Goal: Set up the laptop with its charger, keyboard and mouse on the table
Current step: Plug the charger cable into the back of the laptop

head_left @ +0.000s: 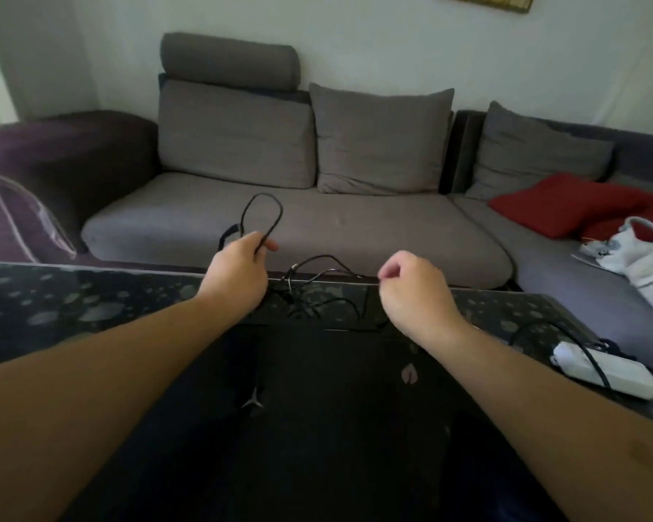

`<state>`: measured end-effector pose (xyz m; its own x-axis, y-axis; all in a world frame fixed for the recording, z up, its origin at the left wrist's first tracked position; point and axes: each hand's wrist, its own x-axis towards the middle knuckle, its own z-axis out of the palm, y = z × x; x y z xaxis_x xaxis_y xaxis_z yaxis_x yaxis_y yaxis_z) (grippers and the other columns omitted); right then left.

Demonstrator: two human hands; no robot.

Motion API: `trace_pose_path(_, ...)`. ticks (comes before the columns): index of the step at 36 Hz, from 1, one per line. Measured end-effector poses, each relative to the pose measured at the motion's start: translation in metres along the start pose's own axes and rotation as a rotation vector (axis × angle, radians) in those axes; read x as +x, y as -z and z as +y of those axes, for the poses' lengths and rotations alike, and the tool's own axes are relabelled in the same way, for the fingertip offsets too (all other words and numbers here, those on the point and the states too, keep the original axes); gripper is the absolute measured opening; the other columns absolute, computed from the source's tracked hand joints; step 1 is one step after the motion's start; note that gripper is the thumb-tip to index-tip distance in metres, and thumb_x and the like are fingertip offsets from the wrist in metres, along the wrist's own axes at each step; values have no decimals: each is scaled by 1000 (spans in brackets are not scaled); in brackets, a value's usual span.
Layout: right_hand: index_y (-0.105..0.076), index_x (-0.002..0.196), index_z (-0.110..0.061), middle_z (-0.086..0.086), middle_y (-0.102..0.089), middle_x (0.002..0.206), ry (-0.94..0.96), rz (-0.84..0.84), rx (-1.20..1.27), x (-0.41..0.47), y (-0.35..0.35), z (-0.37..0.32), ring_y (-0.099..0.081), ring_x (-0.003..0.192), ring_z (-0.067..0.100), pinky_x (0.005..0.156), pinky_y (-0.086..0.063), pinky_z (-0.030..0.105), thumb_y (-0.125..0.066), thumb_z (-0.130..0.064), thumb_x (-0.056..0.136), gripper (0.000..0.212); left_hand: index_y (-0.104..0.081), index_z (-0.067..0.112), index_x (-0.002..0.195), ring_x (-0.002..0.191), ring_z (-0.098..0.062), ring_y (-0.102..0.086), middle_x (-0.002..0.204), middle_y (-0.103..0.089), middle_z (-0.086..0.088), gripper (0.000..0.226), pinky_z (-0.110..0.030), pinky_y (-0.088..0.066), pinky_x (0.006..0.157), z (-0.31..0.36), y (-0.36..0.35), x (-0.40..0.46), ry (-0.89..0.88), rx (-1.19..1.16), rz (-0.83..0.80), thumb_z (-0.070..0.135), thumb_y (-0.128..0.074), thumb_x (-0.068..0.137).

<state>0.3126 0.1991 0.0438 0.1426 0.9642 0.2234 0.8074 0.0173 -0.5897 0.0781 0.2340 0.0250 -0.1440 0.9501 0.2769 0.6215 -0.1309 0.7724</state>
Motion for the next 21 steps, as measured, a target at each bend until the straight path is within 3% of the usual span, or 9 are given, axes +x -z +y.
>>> trace_pose_path(3,-69,103,-14,1,-60,80,-53,-272,502,-5,-4,-52,-60,65,17,54,-44,30,-56,-22,106,16,-62,32,121,72,-24,-68,88,-67,-5,25,-46,-63,72,12,13,-13,-77,38,-104,27,-39,113)
trace_pose_path(5,-67,109,-14,4,-61,84,-75,-417,575,-12,-9,-77,-61,65,20,50,-45,31,-58,-22,106,13,-62,33,120,70,-19,-66,89,-66,-3,23,-39,-61,65,21,23,-22,-144,88,-134,27,-41,113)
trace_pose_path(6,-67,115,-15,5,-64,92,-68,-465,525,-16,-13,-85,-66,72,21,54,-51,33,-58,-16,104,14,-62,32,117,72,-17,-66,92,-66,-1,22,-35,-59,64,24,29,-26,-155,80,-142,28,-41,112)
trace_pose_path(8,-63,133,-23,3,-66,113,-33,-534,391,-25,-20,-94,-71,94,21,71,-60,37,-59,-5,100,38,-64,28,111,79,-17,-66,97,-67,-1,20,-35,-58,70,30,42,-32,-140,2,-156,29,-45,111)
trace_pose_path(10,-53,148,-34,-5,-58,131,40,-579,254,-37,-28,-99,-64,108,15,82,-60,34,-67,-2,95,64,-67,26,108,87,-20,-65,98,-67,-3,19,-39,-56,80,36,60,-37,-116,-112,-157,31,-50,109)
trace_pose_path(13,-37,155,-51,-11,-49,140,160,-638,92,-56,-42,-106,-58,104,7,77,-51,24,-78,-16,91,84,-71,22,108,77,-14,-55,87,-61,2,21,-32,-44,72,46,90,-43,-85,-289,-186,28,-51,109)
trace_pose_path(15,-29,157,-55,-10,-52,137,190,-628,28,-65,-53,-111,-57,104,5,74,-43,21,-81,-30,91,88,-71,18,112,66,-10,-47,77,-52,4,24,-26,-39,62,51,108,-46,-75,-378,-230,24,-48,110)
trace_pose_path(17,-27,160,-50,-6,-53,139,184,-597,1,-74,-64,-120,-57,113,8,81,-44,25,-80,-38,91,88,-70,11,116,58,-10,-39,68,-44,4,26,-23,-34,53,58,123,-50,-70,-496,-287,21,-46,112)
trace_pose_path(21,-49,151,-35,0,-56,141,183,-536,-119,-86,-80,-131,-62,121,20,100,-54,39,-73,-43,96,61,-66,5,124,57,-10,-35,69,-42,3,28,-28,-27,55,77,147,-65,-88,-709,-354,17,-44,112)
